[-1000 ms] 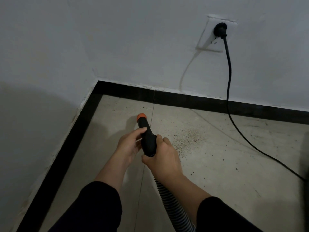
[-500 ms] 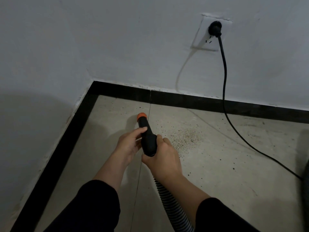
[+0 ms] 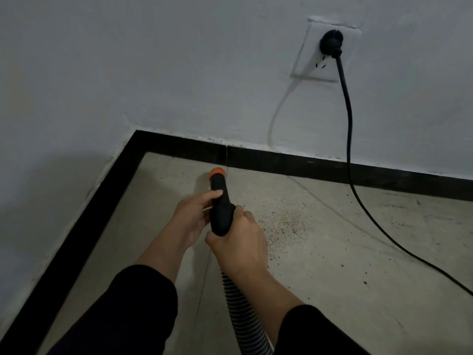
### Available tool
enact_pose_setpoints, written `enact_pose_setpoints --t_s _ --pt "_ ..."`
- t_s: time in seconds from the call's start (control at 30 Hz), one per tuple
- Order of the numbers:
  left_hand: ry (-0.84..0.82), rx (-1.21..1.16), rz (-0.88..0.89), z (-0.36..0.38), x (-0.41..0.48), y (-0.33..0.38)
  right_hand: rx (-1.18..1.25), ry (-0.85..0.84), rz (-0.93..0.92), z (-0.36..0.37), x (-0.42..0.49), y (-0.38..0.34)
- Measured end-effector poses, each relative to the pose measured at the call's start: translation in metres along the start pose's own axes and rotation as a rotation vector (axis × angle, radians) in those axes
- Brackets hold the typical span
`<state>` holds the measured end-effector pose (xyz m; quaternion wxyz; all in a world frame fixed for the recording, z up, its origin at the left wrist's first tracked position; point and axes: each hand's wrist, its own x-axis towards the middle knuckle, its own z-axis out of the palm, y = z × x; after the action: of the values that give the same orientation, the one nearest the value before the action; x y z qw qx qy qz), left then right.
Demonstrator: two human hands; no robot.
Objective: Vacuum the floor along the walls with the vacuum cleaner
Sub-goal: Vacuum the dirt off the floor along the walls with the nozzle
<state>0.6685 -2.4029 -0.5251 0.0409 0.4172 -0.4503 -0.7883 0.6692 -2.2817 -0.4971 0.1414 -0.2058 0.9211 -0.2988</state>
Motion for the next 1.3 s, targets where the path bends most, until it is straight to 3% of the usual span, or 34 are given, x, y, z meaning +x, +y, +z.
enact_pose_setpoints --t_s 0.53,1.3 --pt "-0.088 -0.085 0.047 -0.004 0.018 -0.01 0.012 0.089 -0.013 0.01 0.012 0.012" --pt "0.029 -0.172 0.029 -0.035 0.0 0.0 0.001 -0.071 -0.056 0.005 0.009 -0.02"
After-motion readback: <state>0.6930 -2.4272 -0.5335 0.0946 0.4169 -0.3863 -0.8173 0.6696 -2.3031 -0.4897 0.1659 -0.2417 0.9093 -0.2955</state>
